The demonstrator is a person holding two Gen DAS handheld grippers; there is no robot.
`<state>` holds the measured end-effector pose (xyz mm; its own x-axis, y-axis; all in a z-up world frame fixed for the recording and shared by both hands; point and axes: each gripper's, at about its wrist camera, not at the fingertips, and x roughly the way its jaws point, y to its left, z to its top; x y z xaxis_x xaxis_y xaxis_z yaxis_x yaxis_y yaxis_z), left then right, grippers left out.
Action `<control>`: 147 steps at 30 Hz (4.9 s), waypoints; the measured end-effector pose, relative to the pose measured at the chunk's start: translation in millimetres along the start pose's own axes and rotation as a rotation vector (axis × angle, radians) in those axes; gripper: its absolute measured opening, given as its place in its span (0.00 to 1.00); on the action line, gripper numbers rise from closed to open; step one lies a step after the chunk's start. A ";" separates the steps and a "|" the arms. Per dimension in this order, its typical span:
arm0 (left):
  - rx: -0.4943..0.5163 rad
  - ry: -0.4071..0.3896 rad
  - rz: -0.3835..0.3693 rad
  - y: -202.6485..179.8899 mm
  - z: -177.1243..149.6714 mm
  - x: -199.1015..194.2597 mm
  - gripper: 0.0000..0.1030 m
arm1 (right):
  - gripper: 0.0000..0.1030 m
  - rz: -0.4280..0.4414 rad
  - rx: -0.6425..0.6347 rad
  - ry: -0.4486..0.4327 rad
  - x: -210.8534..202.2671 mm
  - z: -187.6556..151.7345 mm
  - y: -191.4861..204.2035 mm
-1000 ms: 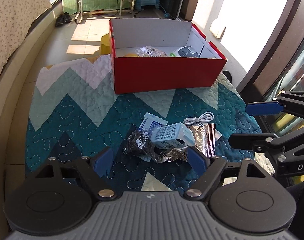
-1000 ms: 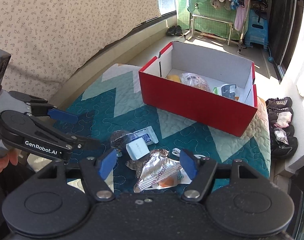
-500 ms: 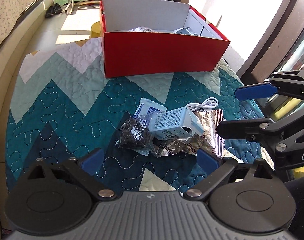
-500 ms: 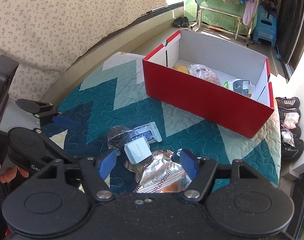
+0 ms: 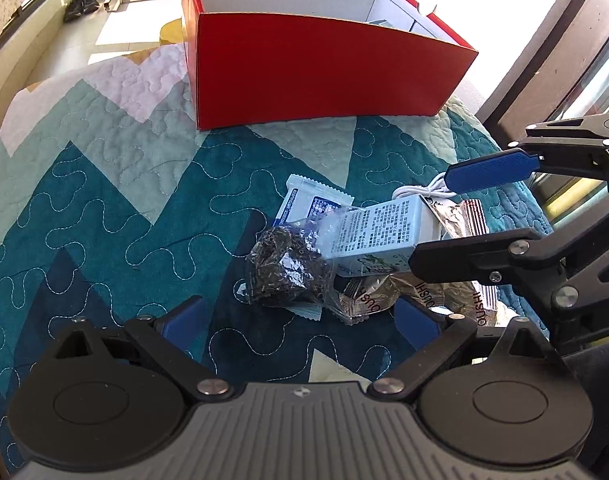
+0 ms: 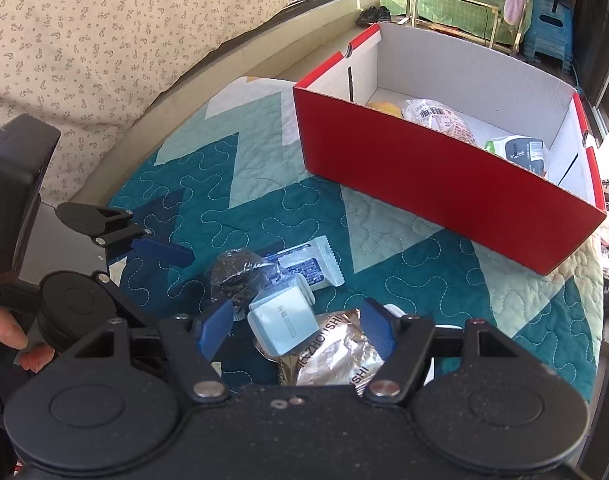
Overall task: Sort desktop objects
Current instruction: 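Lower both grippers back toward the remaining items on the quilt, then close the left gripper on the dark seed bag while the right grips the light-blue carton, then carry the seed bag and blue carton with both grippers over the shoebox, then open both grippers to drop the seed bag and carton into the box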
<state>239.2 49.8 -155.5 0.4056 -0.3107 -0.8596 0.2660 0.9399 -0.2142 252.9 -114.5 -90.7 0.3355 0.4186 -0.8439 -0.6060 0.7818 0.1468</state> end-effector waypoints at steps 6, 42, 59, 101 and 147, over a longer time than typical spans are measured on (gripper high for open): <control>0.060 0.002 0.002 1.2 1.4 10.7 0.97 | 0.66 0.020 0.000 0.057 18.0 10.0 -1.9; -0.022 -0.090 0.057 23.8 11.1 2.1 0.35 | 0.31 -0.031 0.027 0.102 28.5 20.5 -10.6; -0.047 -0.124 0.028 -0.6 14.0 -34.9 0.34 | 0.29 -0.047 0.116 -0.021 -23.6 13.1 -16.7; 0.131 -0.267 0.013 -50.4 203.7 -59.1 0.34 | 0.29 -0.217 0.245 -0.284 -96.1 83.5 -110.9; 0.142 0.039 0.201 10.1 283.5 133.8 0.37 | 0.34 -0.243 0.437 -0.111 80.6 135.8 -199.6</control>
<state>544.1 -22.4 -141.2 0.4295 -0.1108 -0.8962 0.3047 0.9520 0.0283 498.9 -174.0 -118.0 0.5180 0.2290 -0.8242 -0.1511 0.9728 0.1754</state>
